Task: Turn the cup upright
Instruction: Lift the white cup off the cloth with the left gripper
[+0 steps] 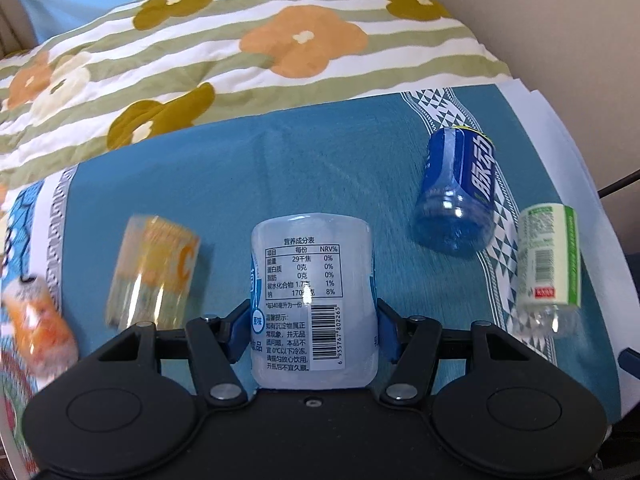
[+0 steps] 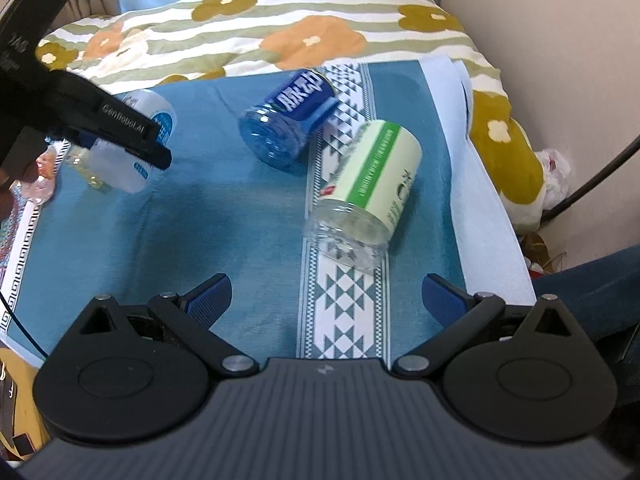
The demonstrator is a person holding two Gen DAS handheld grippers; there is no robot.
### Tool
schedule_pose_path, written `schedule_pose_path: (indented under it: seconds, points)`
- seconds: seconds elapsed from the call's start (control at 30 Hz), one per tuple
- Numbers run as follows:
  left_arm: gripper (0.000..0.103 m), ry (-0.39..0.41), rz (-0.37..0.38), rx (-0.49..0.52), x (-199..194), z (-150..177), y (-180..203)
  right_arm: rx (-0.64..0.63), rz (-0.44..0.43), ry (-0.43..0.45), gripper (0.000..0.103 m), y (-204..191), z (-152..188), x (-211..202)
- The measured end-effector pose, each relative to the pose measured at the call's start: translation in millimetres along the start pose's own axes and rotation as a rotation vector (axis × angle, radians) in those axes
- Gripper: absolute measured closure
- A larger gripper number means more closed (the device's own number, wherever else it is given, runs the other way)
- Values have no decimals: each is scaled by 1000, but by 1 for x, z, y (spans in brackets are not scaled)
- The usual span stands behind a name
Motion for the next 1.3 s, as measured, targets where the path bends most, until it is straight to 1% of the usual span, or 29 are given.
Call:
schedule_pose_path:
  seconds: [0.27, 0.53, 0.7, 0.87, 1.07, 1.3]
  points:
    - [38, 45, -12, -90, -48, 39, -12, -39, -27, 36, 0, -24, 0, -19]
    - [38, 51, -29, -154, -73, 79, -27, -75, -57, 41, 0, -49, 15, -30]
    - [38, 21, -29, -177, -66, 101, -33, -93, -68, 31, 0, -62, 25, -32]
    - [38, 8, -33, -169, -49, 115, -37, -104, -65, 15, 0, -68, 35, -29]
    - [37, 22, -46, -148, -29, 121, -39, -105, -59, -4, 0, -72, 44, -21]
    - [37, 41, -54, -116, -20, 121, -41, -100, -51, -15, 0, -73, 49, -18]
Point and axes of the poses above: each gripper's, at about its wrist camera, not at the fingertips, and x roughly the way its jaws point, y to its right, z to its underside, the point moved 4 cm from there along x, roughly the way its jaws point, and after that the axes turned 15 degrees about y, right-handed, at the moved point
